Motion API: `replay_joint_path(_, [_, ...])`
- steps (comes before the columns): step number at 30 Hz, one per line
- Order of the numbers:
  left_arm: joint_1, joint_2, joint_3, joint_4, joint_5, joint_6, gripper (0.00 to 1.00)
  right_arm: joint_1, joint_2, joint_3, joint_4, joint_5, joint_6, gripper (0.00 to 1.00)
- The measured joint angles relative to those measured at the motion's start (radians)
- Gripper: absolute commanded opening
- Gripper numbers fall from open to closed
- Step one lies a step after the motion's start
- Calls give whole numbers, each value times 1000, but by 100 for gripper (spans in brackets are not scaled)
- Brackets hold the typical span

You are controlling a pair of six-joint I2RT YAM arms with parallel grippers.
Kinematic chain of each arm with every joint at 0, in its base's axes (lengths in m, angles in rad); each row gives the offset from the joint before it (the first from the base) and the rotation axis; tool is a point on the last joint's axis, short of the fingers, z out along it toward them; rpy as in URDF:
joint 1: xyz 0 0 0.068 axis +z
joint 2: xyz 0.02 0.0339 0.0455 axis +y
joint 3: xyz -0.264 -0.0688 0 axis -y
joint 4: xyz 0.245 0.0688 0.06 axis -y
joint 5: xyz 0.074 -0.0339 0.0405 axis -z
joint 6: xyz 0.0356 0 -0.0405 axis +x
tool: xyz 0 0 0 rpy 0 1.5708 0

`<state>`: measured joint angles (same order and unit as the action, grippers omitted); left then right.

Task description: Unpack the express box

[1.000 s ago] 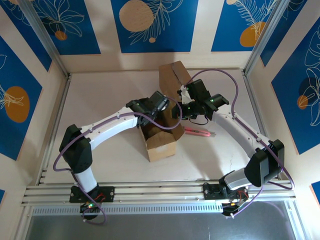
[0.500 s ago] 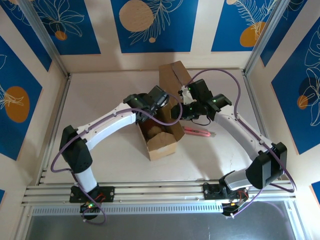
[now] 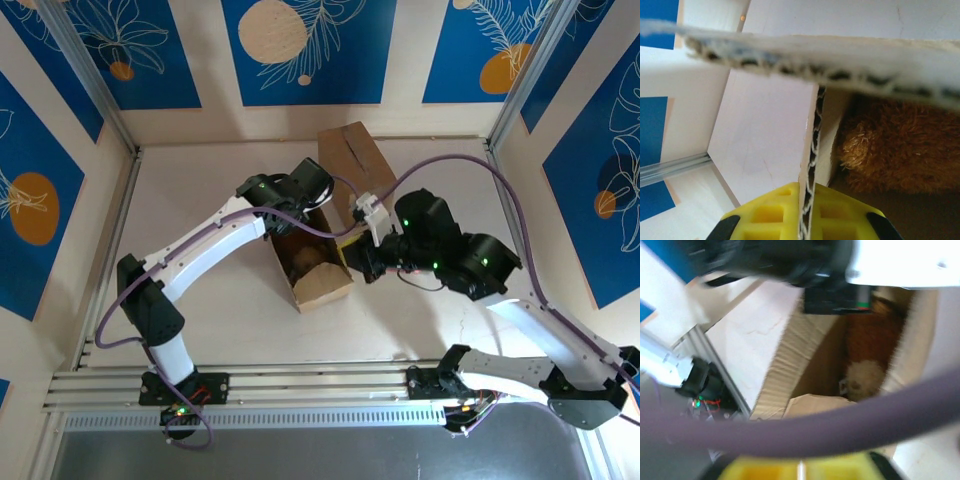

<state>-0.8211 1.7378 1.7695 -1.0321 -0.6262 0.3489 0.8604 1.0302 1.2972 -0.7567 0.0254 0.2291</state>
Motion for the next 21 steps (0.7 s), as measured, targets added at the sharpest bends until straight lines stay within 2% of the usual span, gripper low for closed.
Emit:
replay_joint_path(4, [1, 0, 14, -21, 12, -10, 0, 103, 31, -41, 68, 85, -59, 0])
replay_joint_path(9, [3, 1, 22, -48, 21, -16, 0, 194, 163, -101, 205, 249, -168, 0])
replay_joint_path(15, [6, 7, 23, -65, 34, -19, 0, 214, 197, -189, 385, 397, -298, 0])
replay_joint_path(21, [14, 25, 24, -83, 50, -19, 0, 225, 190, -285, 544, 479, -383, 0])
